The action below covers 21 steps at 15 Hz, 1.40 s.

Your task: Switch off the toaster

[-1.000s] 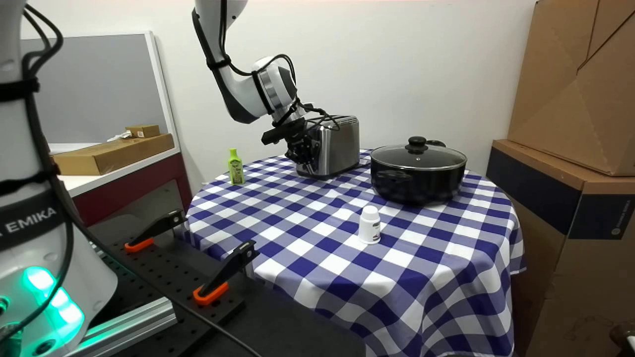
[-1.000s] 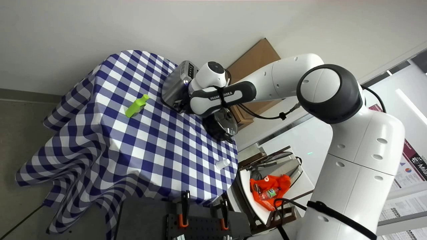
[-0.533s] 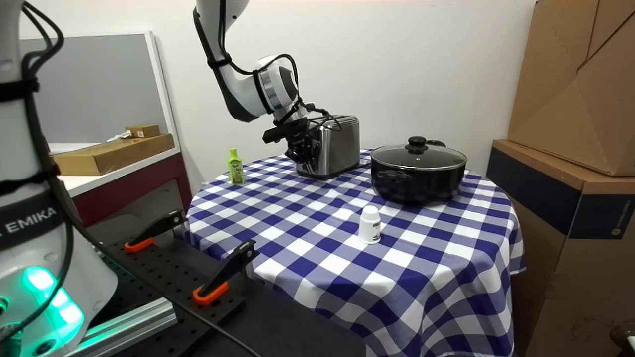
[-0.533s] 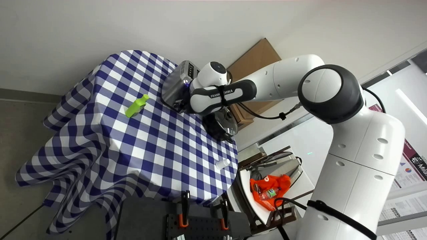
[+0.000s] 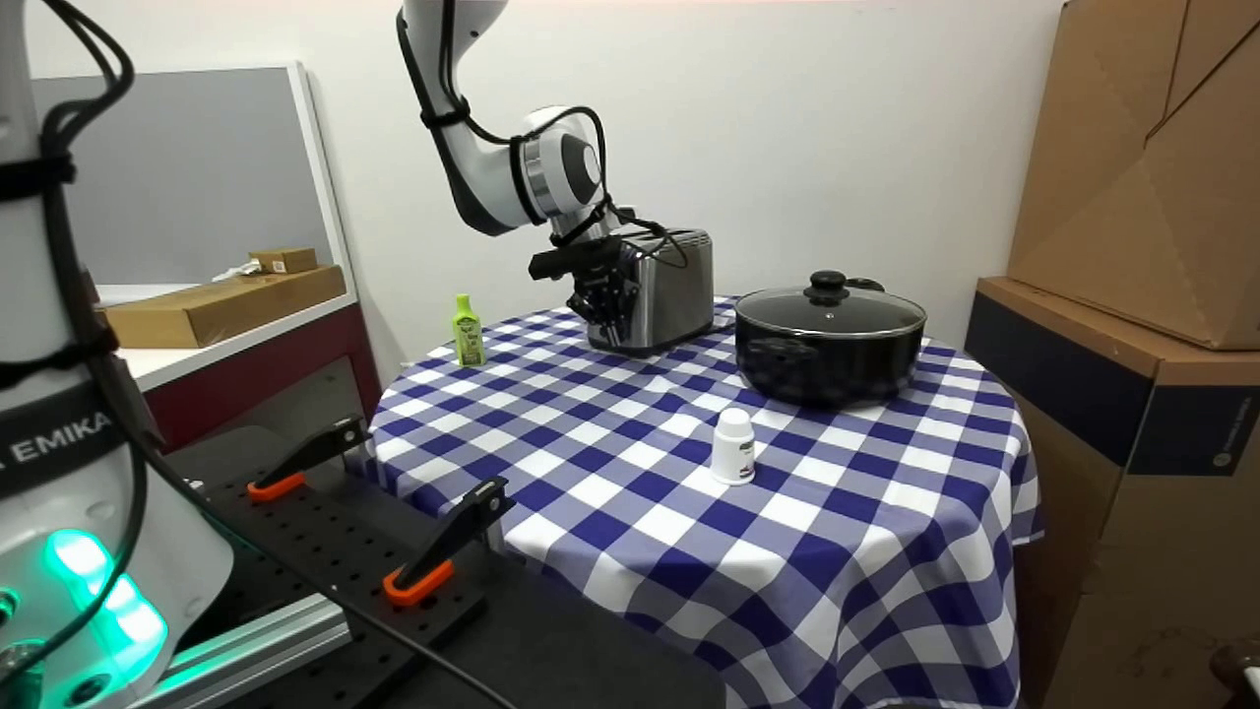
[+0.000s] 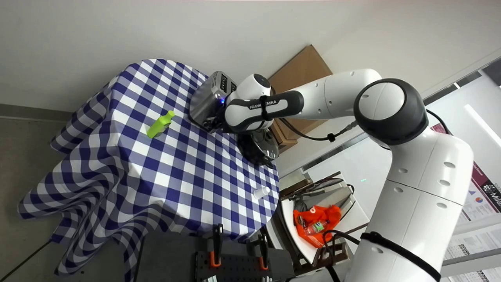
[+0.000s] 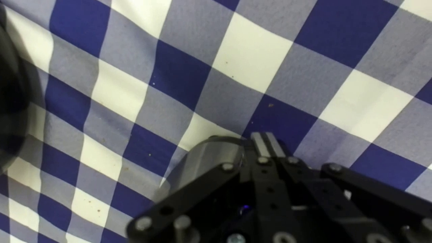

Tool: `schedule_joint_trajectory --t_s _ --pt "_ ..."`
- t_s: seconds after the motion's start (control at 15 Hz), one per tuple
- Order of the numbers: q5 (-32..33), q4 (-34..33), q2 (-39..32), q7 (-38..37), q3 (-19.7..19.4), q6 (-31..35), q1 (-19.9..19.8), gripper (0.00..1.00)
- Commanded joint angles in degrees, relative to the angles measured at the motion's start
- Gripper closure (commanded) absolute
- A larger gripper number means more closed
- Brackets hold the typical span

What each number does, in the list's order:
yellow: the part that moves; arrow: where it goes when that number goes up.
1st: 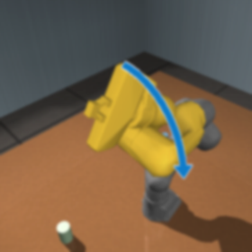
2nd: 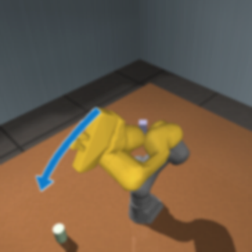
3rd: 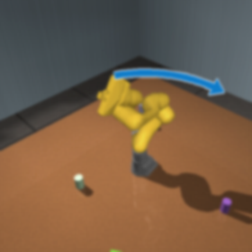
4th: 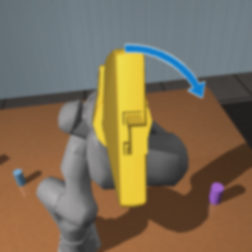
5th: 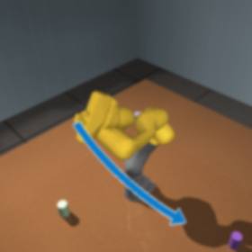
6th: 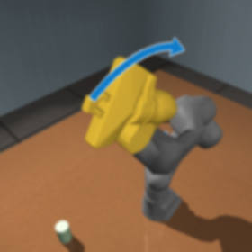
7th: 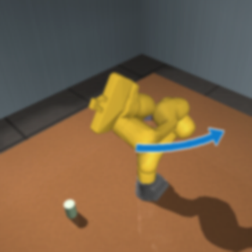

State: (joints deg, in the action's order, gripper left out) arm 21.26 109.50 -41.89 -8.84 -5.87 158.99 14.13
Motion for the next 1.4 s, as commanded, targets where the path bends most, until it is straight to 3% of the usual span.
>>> schedule_joint_trajectory --t_s 0.0,0.6,1.33 --pt "-2.3 -0.6 0.4 3.2 1.6 -1.4 -1.1 1.00" --pt "-5.1 -1.9 1.2 8.2 5.3 -6.1 -3.9 1.00" --pt "-4.1 -5.3 0.6 6.4 3.9 -14.5 -2.7 1.00"
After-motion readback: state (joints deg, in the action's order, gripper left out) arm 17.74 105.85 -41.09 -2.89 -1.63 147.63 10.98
